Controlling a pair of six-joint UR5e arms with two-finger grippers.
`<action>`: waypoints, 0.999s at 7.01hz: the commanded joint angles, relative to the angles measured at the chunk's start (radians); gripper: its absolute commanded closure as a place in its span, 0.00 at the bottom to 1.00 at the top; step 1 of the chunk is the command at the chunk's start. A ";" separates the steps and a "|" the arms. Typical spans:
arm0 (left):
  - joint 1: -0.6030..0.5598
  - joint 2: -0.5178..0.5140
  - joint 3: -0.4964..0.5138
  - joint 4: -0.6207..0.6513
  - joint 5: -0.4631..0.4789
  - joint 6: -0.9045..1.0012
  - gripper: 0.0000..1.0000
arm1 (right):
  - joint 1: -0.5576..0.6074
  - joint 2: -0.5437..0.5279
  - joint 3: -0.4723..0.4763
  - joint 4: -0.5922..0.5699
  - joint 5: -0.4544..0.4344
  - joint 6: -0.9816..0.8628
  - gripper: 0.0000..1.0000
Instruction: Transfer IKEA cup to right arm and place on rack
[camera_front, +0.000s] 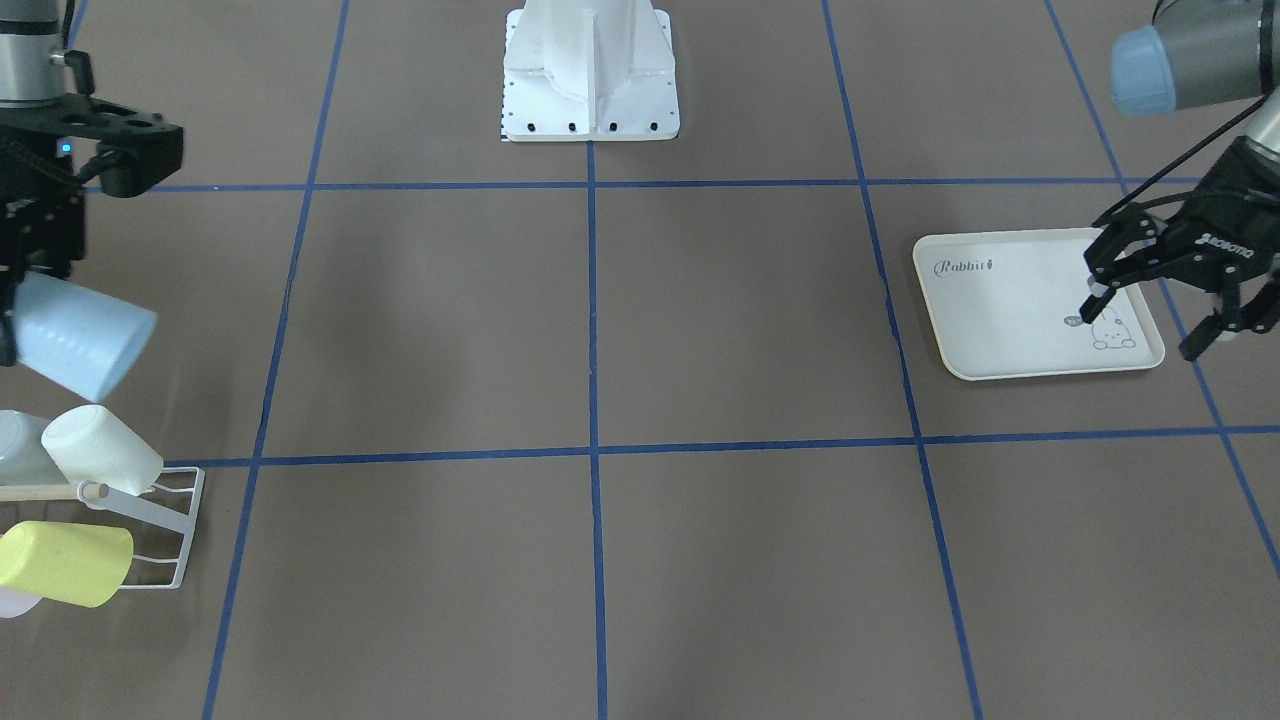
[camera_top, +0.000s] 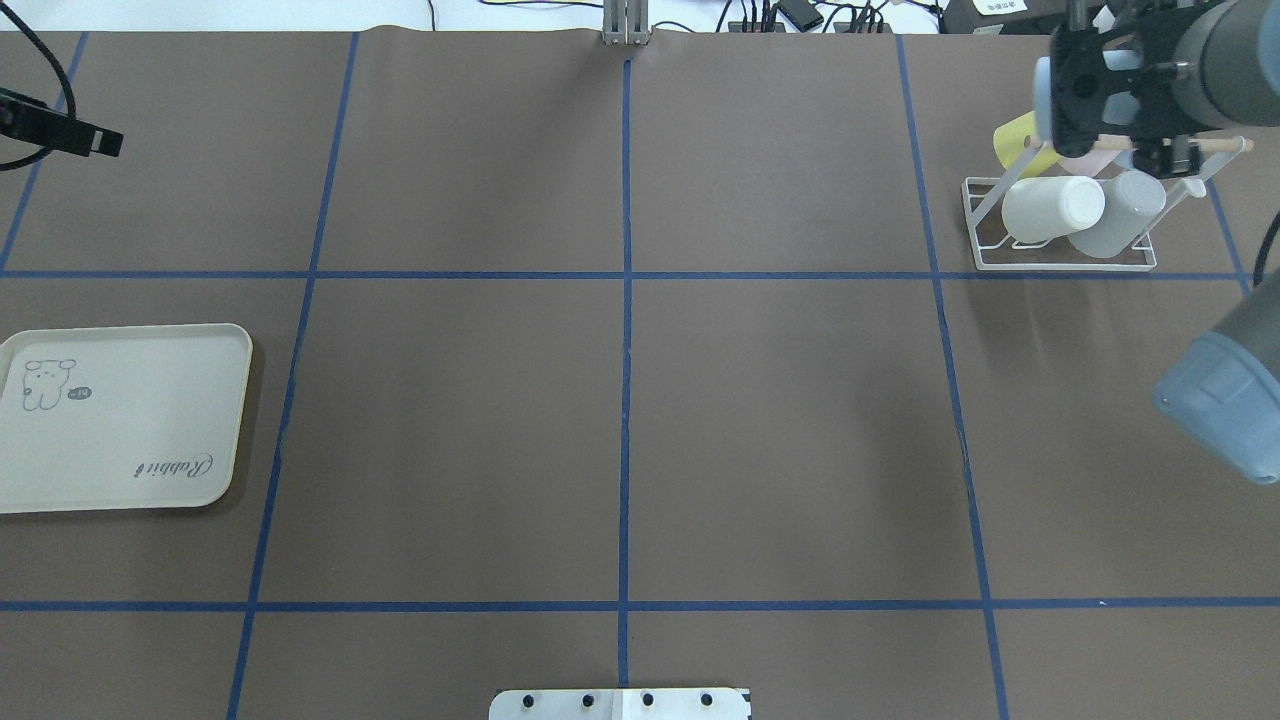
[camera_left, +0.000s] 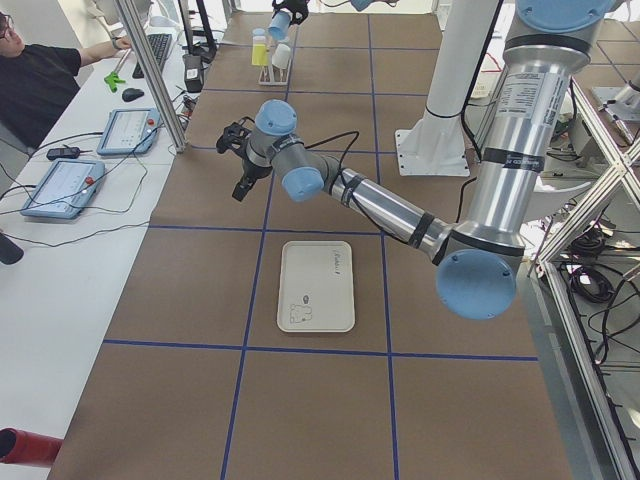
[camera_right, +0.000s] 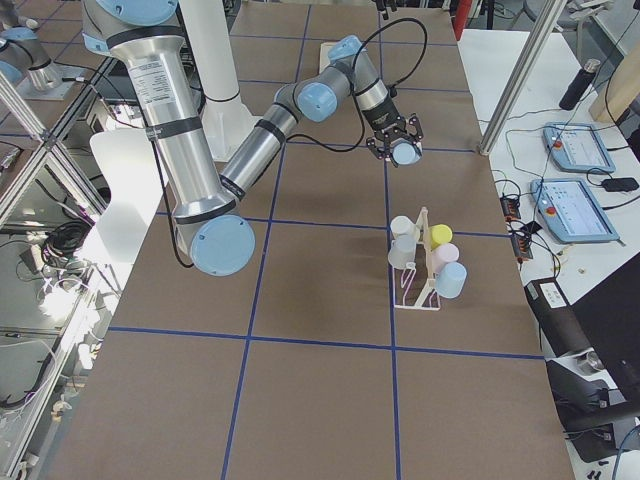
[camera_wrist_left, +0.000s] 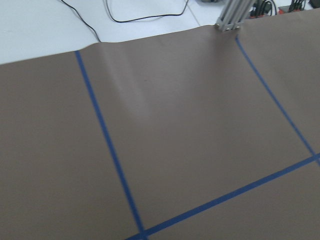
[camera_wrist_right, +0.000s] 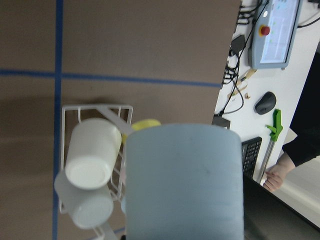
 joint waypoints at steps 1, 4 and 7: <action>-0.020 0.021 -0.003 0.001 -0.010 0.037 0.00 | 0.039 -0.116 -0.004 -0.035 -0.212 -0.309 0.94; -0.017 0.021 -0.006 0.000 -0.012 0.034 0.00 | 0.034 -0.204 -0.129 -0.012 -0.338 -0.336 0.93; -0.017 0.021 -0.006 0.000 -0.012 0.031 0.00 | -0.015 -0.192 -0.226 0.057 -0.351 -0.313 0.92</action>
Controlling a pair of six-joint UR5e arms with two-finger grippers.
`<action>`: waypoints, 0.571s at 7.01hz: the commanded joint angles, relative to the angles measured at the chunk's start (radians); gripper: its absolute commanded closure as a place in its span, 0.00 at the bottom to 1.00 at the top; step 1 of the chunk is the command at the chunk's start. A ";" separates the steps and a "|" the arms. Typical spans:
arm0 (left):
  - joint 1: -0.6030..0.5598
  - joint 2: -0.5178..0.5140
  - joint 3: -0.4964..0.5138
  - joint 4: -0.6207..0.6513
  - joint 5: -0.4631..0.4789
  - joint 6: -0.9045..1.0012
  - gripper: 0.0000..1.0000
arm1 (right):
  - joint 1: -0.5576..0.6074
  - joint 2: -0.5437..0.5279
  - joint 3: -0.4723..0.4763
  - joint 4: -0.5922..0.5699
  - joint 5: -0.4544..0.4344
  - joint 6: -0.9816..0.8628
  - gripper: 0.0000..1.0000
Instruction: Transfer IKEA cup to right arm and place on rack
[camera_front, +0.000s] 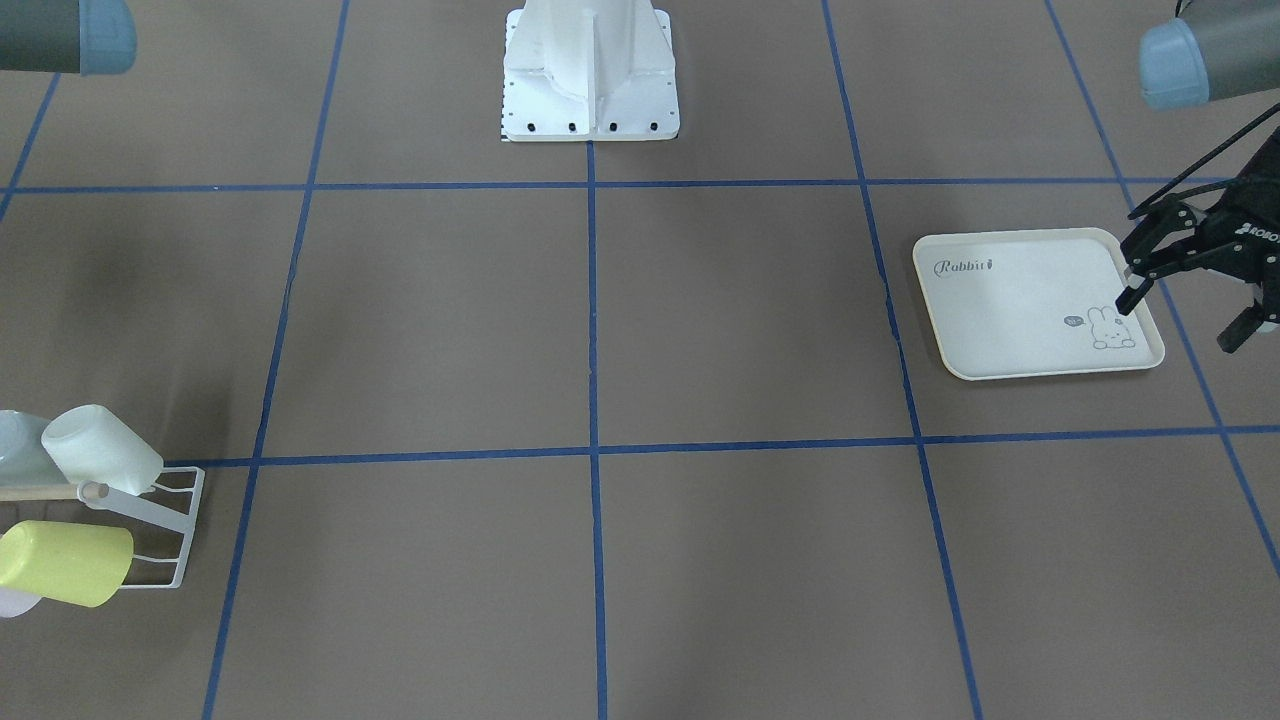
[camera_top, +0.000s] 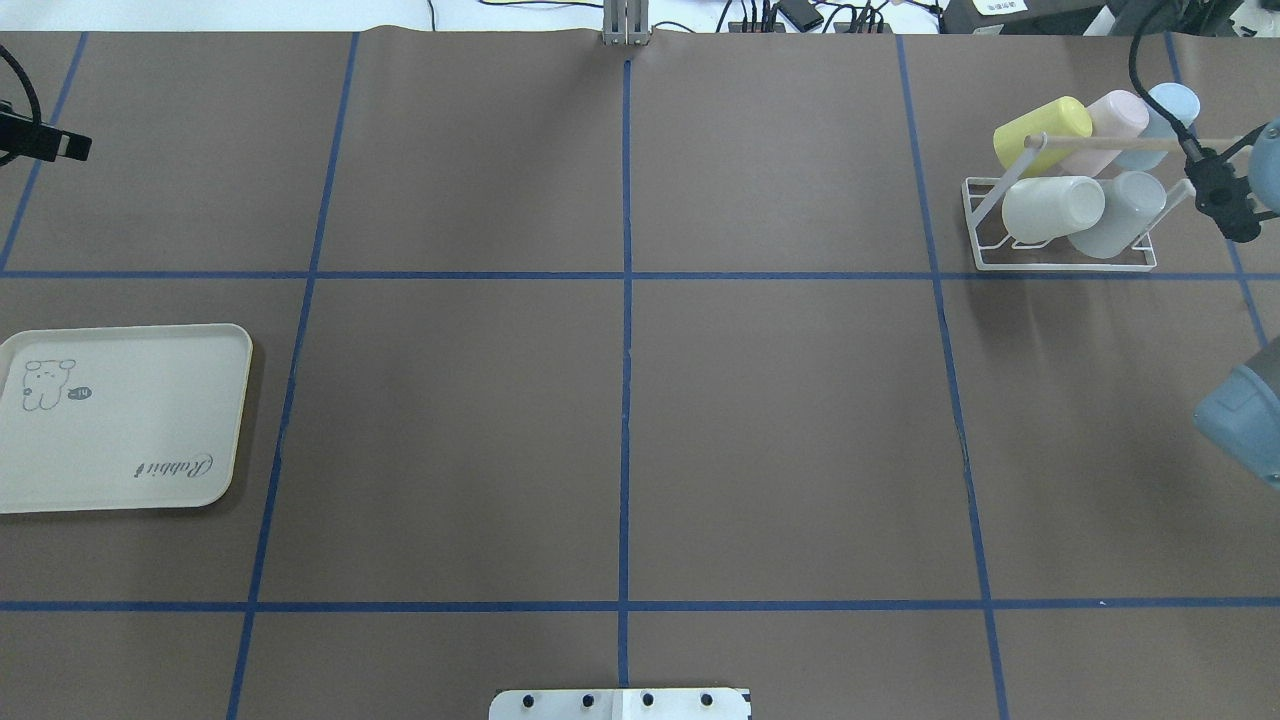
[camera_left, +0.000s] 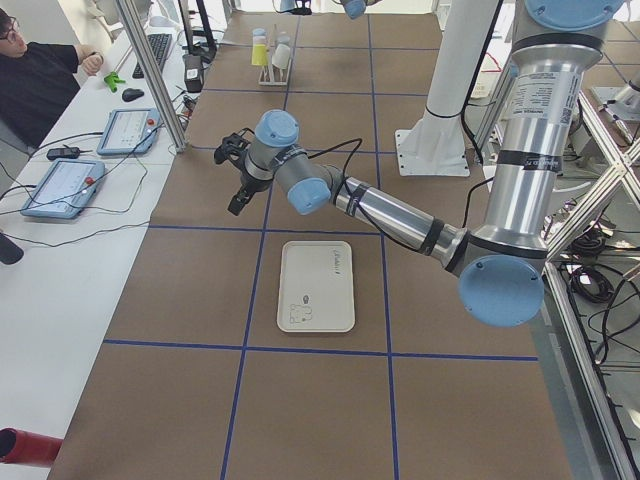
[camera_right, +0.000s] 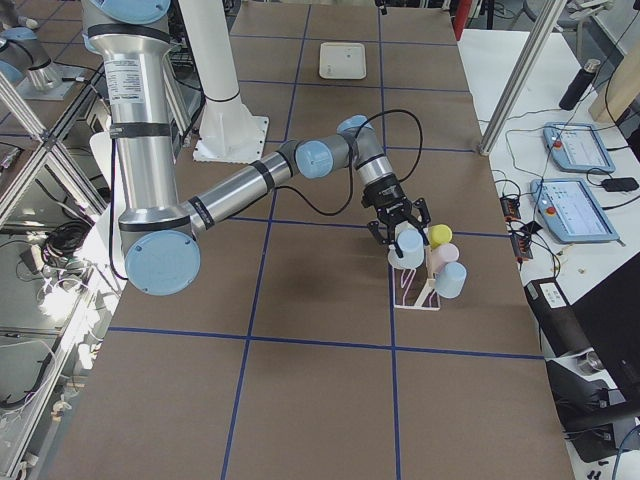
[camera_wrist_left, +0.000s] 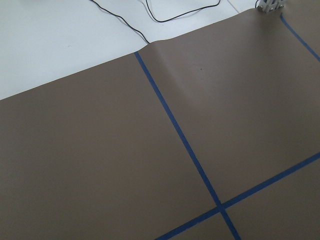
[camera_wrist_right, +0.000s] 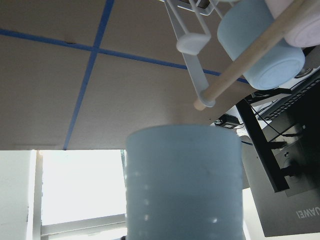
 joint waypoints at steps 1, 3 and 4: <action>0.001 0.000 0.000 0.000 0.000 0.000 0.00 | -0.040 0.003 -0.068 0.092 -0.004 0.019 0.92; 0.001 0.000 0.000 0.000 -0.002 -0.005 0.00 | -0.053 0.005 -0.117 0.176 -0.007 0.013 0.92; 0.001 0.000 0.000 0.000 -0.002 -0.005 0.00 | -0.057 0.005 -0.123 0.183 -0.007 0.013 0.92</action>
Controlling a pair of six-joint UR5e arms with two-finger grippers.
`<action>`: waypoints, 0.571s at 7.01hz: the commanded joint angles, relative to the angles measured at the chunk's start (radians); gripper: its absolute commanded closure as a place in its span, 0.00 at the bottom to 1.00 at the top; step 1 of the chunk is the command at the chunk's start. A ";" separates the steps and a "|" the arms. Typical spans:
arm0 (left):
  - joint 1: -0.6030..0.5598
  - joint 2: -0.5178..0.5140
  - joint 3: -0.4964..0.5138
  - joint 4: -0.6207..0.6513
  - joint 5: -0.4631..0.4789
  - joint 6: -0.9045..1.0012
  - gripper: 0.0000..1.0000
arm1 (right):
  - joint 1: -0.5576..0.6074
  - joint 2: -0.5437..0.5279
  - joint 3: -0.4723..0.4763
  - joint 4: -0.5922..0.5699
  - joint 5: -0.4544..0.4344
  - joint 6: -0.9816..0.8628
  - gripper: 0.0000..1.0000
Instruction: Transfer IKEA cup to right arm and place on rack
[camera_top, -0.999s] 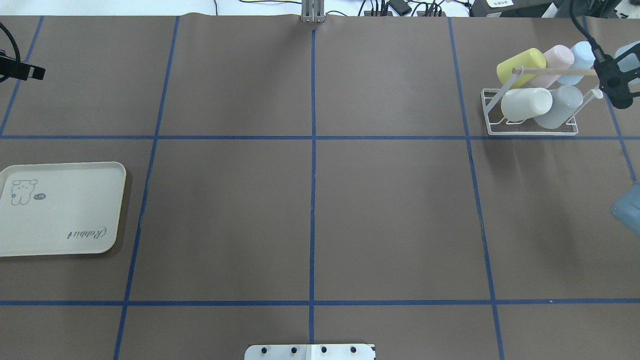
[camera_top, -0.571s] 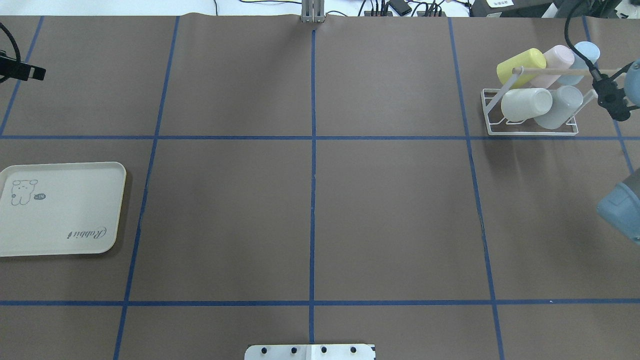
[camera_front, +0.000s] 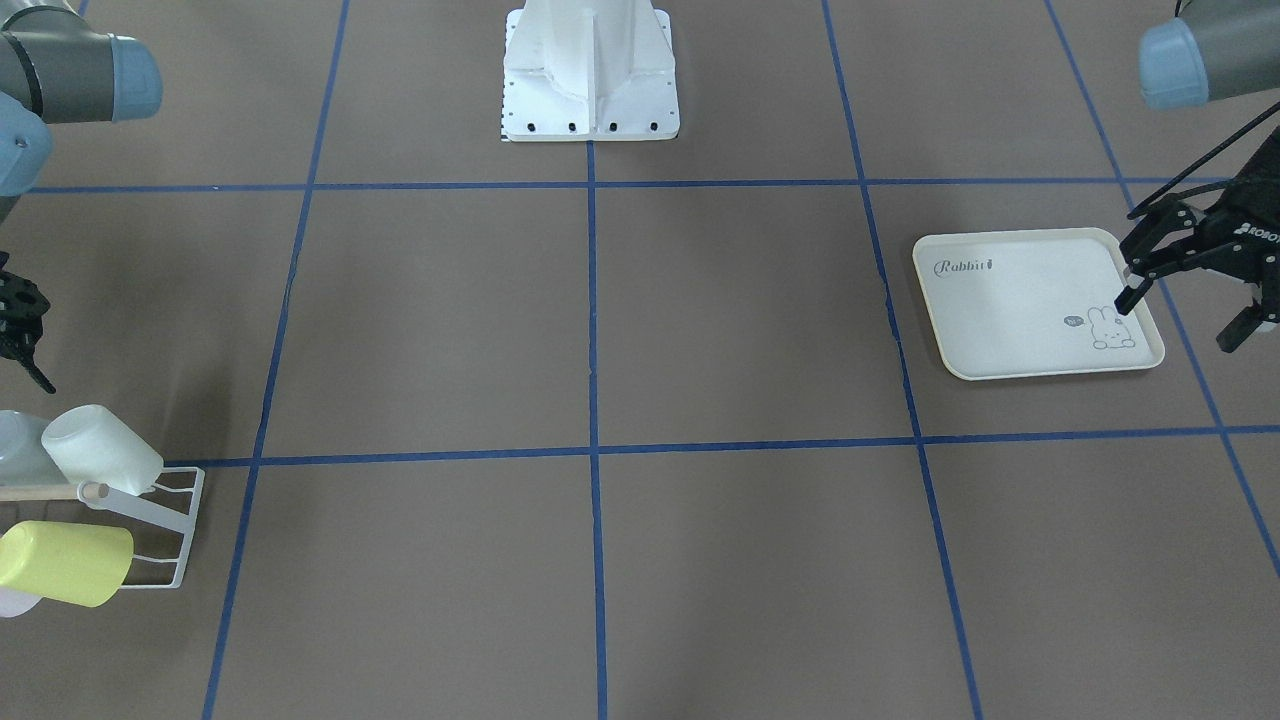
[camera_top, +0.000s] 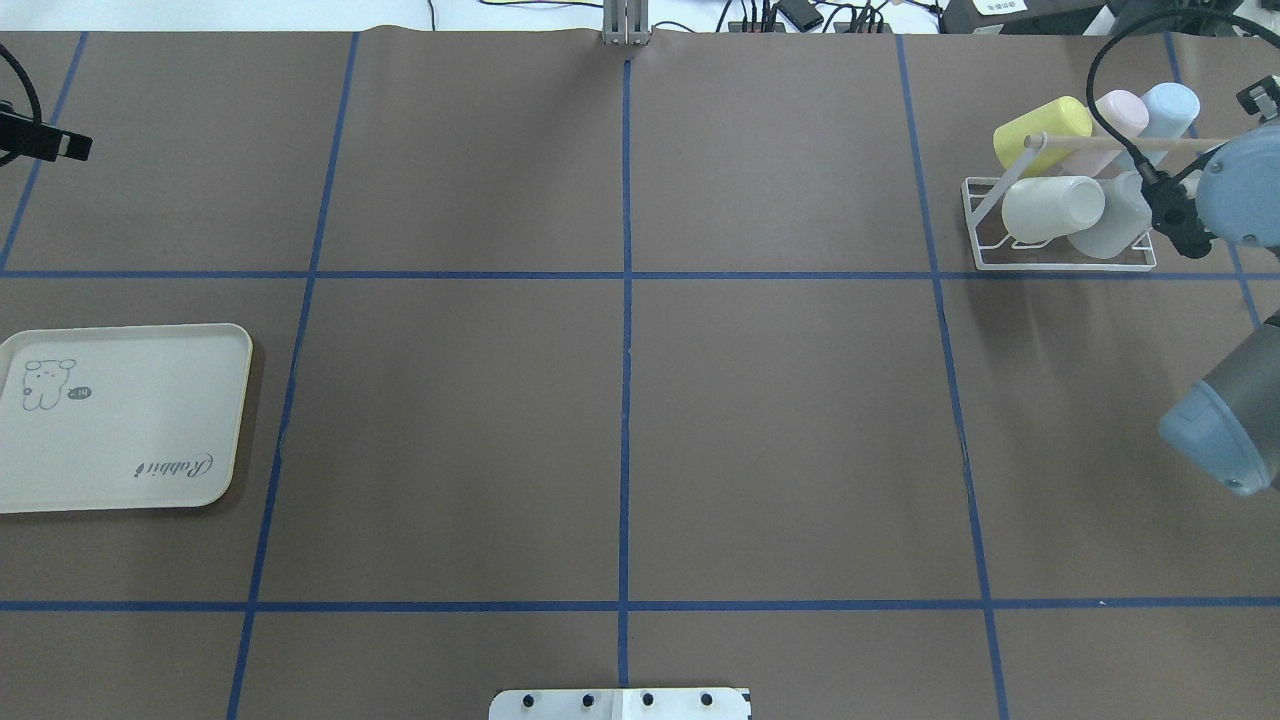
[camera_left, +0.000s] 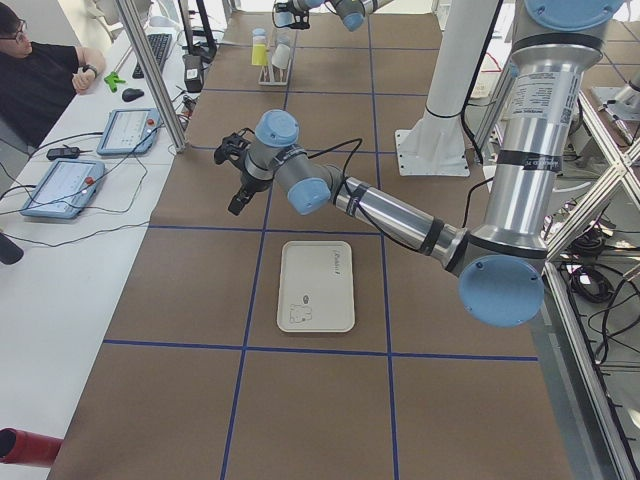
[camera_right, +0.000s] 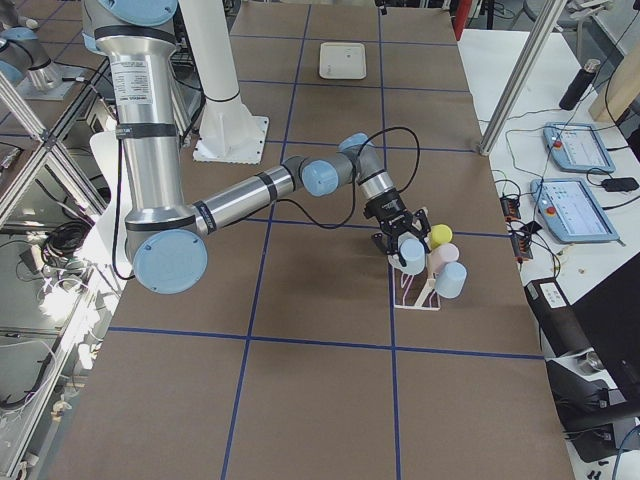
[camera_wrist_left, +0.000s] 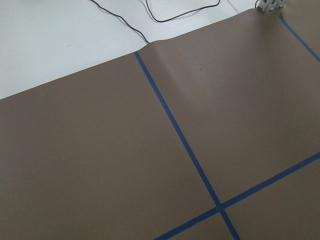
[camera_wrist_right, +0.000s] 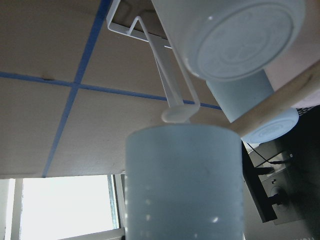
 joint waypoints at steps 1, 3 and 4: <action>0.002 0.000 0.000 0.000 0.001 -0.001 0.00 | -0.014 -0.001 -0.018 0.025 -0.010 0.003 0.91; 0.002 0.000 0.002 0.000 0.001 -0.001 0.00 | -0.022 -0.001 -0.032 0.026 -0.016 0.001 0.88; 0.002 -0.002 0.000 0.000 0.000 -0.002 0.00 | -0.022 -0.001 -0.037 0.026 -0.016 0.001 0.88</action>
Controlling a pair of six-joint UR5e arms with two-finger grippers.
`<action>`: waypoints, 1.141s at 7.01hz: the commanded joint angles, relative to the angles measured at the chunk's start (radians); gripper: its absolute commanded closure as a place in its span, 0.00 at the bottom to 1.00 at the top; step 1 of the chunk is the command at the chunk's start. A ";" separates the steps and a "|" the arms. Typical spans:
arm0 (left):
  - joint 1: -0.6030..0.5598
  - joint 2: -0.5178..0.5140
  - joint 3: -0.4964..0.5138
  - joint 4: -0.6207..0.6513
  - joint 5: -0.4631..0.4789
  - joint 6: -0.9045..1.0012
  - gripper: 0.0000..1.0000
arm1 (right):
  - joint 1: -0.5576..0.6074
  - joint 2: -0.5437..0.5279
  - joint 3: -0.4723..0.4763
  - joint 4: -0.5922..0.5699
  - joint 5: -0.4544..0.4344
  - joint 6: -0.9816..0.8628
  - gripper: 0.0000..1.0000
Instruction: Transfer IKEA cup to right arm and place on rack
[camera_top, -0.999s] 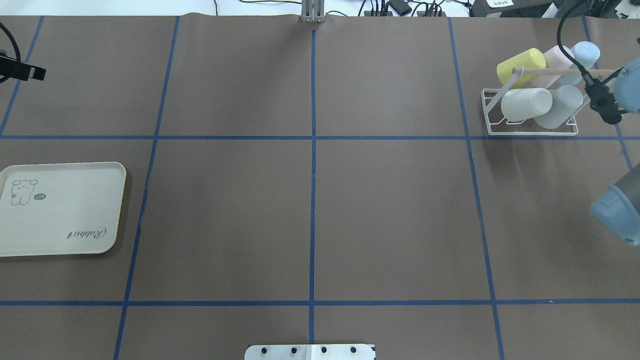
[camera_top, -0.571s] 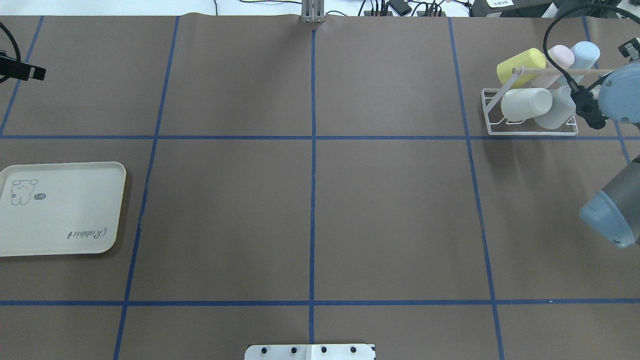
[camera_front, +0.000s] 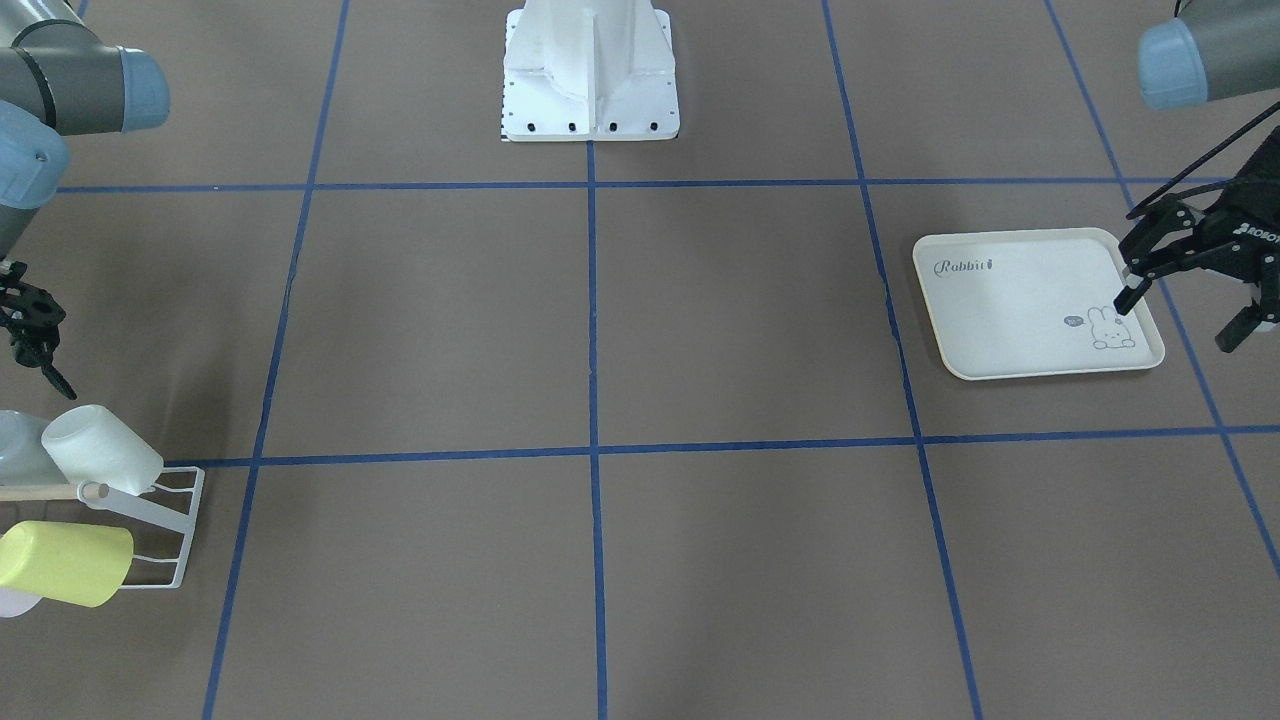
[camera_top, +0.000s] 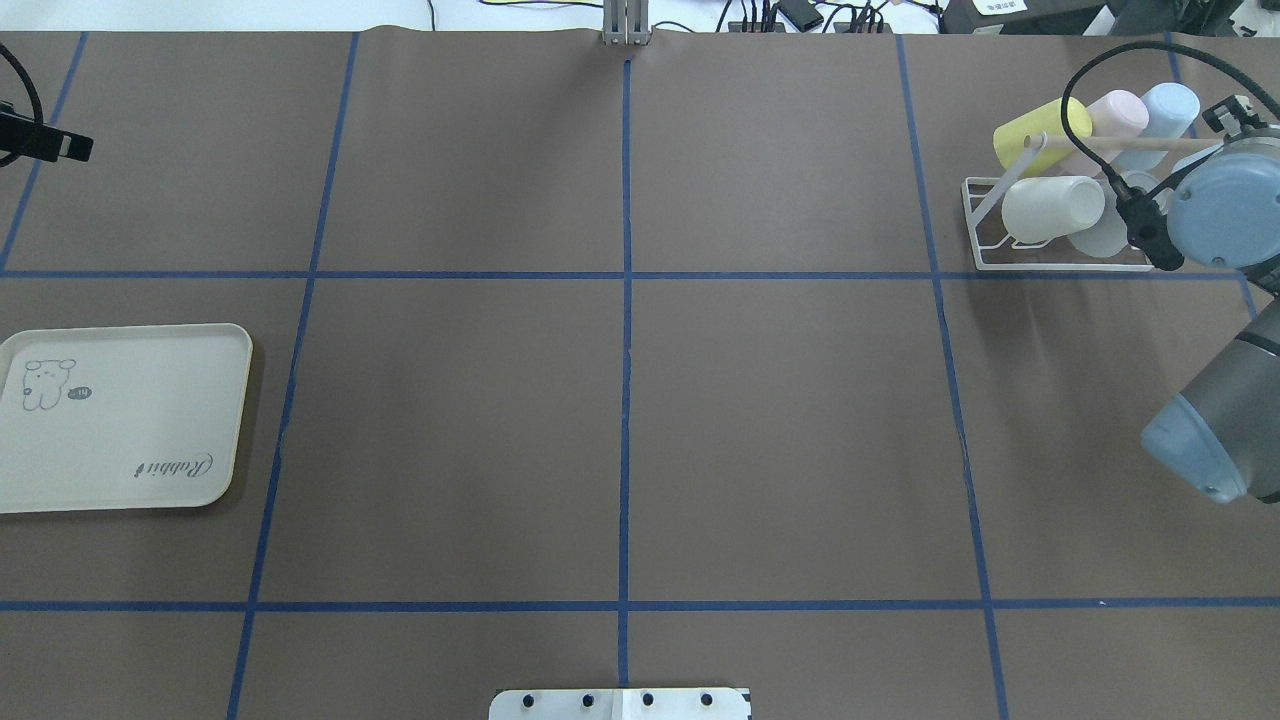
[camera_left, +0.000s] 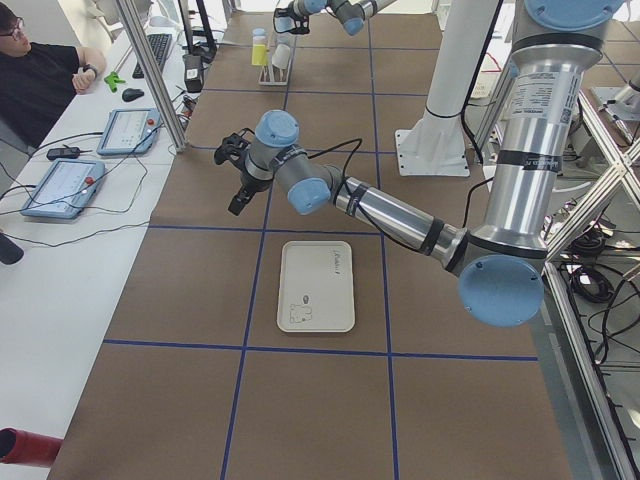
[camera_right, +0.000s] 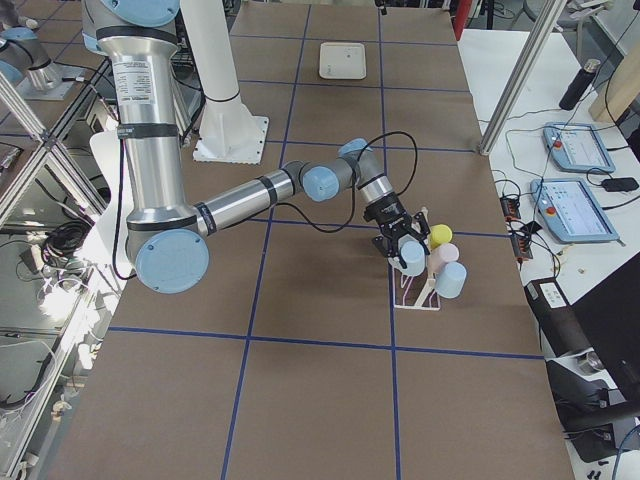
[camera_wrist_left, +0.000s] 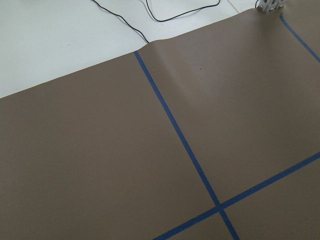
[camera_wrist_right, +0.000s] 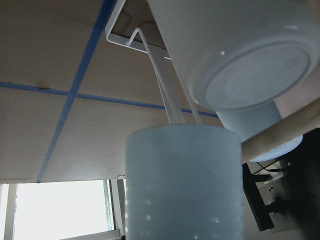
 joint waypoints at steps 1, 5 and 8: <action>0.000 -0.001 -0.001 0.000 0.000 -0.001 0.00 | -0.003 -0.003 -0.007 0.001 -0.003 -0.002 0.88; 0.000 0.000 -0.001 0.000 -0.001 -0.003 0.00 | -0.011 0.000 -0.035 0.001 -0.020 -0.002 0.85; 0.000 0.000 -0.001 0.000 0.000 -0.003 0.00 | -0.023 0.001 -0.036 0.001 -0.020 -0.005 0.65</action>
